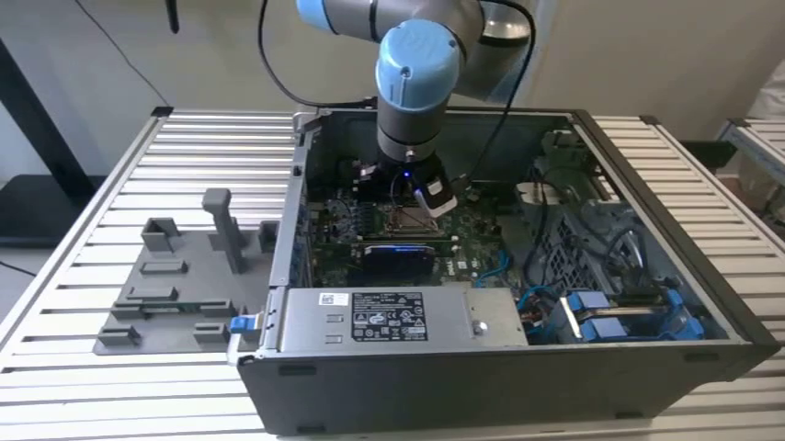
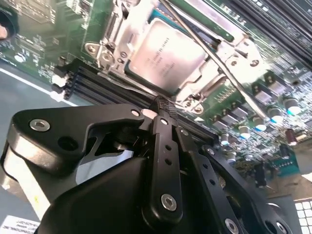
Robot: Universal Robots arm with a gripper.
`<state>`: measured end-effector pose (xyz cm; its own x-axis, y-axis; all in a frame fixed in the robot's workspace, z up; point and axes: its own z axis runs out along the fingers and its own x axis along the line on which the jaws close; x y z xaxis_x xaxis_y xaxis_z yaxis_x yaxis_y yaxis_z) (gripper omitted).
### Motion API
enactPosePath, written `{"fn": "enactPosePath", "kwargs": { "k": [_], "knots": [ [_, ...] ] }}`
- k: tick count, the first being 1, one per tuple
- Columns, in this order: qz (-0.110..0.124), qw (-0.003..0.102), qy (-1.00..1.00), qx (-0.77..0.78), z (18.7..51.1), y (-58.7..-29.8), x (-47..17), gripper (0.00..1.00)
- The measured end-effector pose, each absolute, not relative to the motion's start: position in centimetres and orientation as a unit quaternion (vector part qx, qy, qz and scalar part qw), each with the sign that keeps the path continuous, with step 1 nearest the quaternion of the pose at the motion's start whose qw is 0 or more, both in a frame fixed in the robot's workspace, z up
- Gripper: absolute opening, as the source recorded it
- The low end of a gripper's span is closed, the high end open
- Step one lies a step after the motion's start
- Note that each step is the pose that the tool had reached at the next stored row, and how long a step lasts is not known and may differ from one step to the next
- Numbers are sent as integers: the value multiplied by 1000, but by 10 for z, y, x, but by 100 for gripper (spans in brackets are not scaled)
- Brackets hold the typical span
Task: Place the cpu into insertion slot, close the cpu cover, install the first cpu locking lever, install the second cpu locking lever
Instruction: 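Install the first cpu locking lever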
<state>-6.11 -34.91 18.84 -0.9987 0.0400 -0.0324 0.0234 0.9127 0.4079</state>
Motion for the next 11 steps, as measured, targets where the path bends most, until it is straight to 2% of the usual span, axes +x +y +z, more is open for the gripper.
{"fn": "enactPosePath", "kwargs": {
  "k": [11],
  "knots": [
    [208, 20, 978, 16, 187, -349, -45, 11]
  ]
}}
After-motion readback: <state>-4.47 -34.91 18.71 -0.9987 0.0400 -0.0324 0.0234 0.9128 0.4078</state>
